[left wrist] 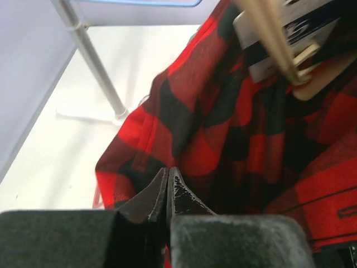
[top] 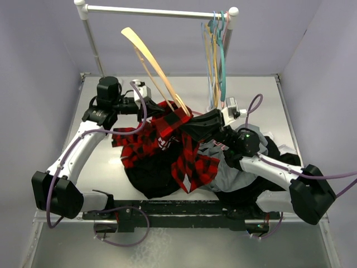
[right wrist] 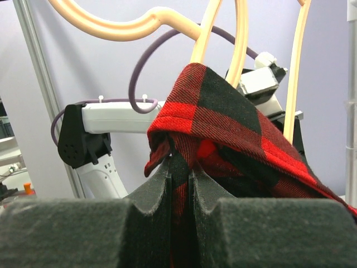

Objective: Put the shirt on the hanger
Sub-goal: Hang the shirt on the hanger.

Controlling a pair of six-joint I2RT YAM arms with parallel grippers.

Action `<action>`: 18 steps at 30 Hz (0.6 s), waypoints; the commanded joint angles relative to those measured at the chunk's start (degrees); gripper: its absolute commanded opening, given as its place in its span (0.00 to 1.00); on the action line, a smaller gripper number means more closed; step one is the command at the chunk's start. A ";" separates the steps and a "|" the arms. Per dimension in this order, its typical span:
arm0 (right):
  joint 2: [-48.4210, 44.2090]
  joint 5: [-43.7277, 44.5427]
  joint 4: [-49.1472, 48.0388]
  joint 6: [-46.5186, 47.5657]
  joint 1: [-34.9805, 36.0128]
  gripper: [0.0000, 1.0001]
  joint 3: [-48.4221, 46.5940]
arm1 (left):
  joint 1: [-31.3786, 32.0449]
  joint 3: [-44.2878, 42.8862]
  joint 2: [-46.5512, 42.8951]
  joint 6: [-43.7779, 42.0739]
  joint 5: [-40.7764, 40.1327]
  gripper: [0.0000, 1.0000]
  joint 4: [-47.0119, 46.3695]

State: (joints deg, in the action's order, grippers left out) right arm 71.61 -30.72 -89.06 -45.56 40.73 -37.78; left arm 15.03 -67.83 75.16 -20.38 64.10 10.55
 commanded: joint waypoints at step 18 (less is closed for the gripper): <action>-8.62 0.00 -18.61 -1.41 -4.05 0.00 5.20 | -5.66 -14.23 4.30 -9.12 5.39 0.32 11.58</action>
State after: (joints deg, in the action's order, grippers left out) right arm 64.82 -31.05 -89.10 -46.15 37.30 -31.81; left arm 5.65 -82.70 79.94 -30.17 64.75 20.78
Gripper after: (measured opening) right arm 0.132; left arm 0.135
